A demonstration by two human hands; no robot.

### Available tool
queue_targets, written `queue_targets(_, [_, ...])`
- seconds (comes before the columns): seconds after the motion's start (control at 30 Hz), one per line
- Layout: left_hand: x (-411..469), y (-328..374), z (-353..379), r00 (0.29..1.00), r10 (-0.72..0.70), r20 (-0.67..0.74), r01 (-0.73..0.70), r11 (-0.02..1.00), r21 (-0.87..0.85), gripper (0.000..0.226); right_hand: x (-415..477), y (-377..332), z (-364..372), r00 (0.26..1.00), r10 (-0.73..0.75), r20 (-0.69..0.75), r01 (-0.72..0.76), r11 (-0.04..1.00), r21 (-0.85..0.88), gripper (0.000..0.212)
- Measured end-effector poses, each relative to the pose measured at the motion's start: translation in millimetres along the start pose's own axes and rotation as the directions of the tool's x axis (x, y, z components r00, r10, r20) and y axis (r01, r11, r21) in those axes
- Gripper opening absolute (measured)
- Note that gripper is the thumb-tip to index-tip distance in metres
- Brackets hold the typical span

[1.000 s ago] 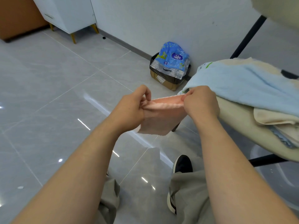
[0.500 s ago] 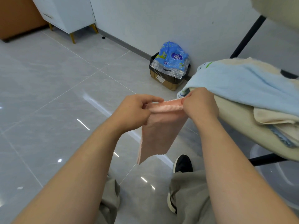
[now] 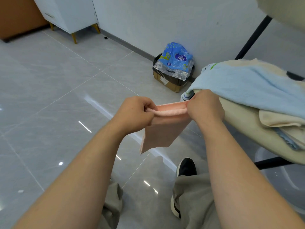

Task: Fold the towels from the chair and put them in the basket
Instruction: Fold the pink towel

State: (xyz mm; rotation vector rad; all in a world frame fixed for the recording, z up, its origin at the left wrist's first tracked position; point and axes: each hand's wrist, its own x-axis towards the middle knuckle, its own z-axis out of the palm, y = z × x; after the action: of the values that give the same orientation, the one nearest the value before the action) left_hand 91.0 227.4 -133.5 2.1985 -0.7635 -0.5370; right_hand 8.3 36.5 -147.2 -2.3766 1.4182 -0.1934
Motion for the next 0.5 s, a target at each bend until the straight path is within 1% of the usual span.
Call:
queue_targets(0.07, [1.1,-2.4,0.0,0.999,0.033,-0.013,-0.033,0.999,0.022,0.008,-0.6,0.6,-1.0,1.0,0.001,-0.002,-0.001,1.0,0.0,0.029])
queue_targets(0.1, [1.4,-3.0,0.3,0.999,0.048,-0.022,-0.047,0.999,0.027,0.003,-1.1,0.8,-1.8,1.0,0.0,0.002,0.0,1.0,0.004,0.029])
queue_targets(0.3, [5.5,-7.1,0.2,0.987,0.045,-0.154,-0.046,0.999,-0.003,0.008,-2.4,0.2,-5.8,1.0,0.008,0.026,-0.008,1.0,0.011,0.028])
queue_targets(0.43, [6.1,-8.7,-1.2,0.986,0.016,-0.167,-0.018,1.0,-0.012,0.01,-2.7,1.0,-7.6,1.0,-0.003,0.031,0.002,1.0,0.031,0.026])
queue_targets(0.5, [6.6,-9.5,-2.0,0.985,-0.007,-0.173,0.005,1.0,-0.011,0.012,-4.2,1.1,-6.9,0.999,-0.013,0.036,0.01,0.997,0.075,0.033])
